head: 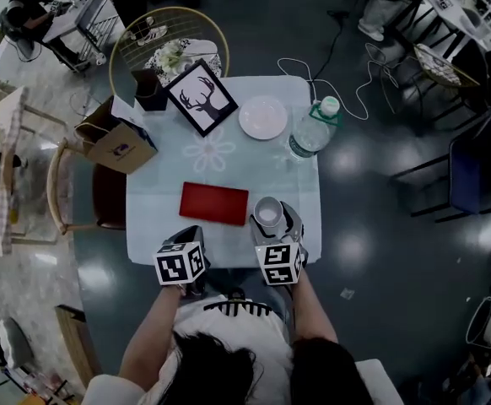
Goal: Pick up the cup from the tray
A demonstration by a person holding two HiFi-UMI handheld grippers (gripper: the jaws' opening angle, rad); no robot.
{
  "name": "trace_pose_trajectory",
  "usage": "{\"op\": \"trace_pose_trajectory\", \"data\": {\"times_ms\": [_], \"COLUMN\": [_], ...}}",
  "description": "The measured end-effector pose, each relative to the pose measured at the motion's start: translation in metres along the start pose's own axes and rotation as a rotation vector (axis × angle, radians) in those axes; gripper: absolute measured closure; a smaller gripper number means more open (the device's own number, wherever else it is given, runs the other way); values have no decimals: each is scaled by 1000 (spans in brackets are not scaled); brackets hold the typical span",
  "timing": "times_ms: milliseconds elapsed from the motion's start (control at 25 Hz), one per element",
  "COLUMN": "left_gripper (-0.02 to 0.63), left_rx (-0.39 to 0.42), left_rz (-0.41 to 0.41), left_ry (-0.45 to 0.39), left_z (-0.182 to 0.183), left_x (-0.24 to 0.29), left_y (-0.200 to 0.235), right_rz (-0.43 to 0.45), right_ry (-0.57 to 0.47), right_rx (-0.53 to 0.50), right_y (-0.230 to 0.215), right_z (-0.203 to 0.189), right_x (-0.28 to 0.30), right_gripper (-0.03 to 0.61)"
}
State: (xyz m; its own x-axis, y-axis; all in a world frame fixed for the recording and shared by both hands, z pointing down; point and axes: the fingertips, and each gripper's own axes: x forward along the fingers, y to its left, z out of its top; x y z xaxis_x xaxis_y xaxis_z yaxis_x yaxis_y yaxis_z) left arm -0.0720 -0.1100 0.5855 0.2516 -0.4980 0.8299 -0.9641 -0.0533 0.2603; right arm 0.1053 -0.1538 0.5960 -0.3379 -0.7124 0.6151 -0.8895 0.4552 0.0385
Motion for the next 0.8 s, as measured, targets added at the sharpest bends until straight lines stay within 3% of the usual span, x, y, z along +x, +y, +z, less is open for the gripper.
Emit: {"op": "trace_pose_trajectory", "data": {"times_ms": [280, 800], "left_gripper": [614, 614], "left_rx": [36, 10], "left_rz": [-27, 1], "left_ry": [2, 12], "left_z": [1, -7], "left_x": [-3, -9], "left_y": [-12, -1], "right_rz": [-37, -60], "right_ry": [19, 48], "right_rx": [22, 63], "right_y": [-17, -27], "right_z": [-16, -43], "right_x": [-7, -4], "right_gripper": [225, 227]}}
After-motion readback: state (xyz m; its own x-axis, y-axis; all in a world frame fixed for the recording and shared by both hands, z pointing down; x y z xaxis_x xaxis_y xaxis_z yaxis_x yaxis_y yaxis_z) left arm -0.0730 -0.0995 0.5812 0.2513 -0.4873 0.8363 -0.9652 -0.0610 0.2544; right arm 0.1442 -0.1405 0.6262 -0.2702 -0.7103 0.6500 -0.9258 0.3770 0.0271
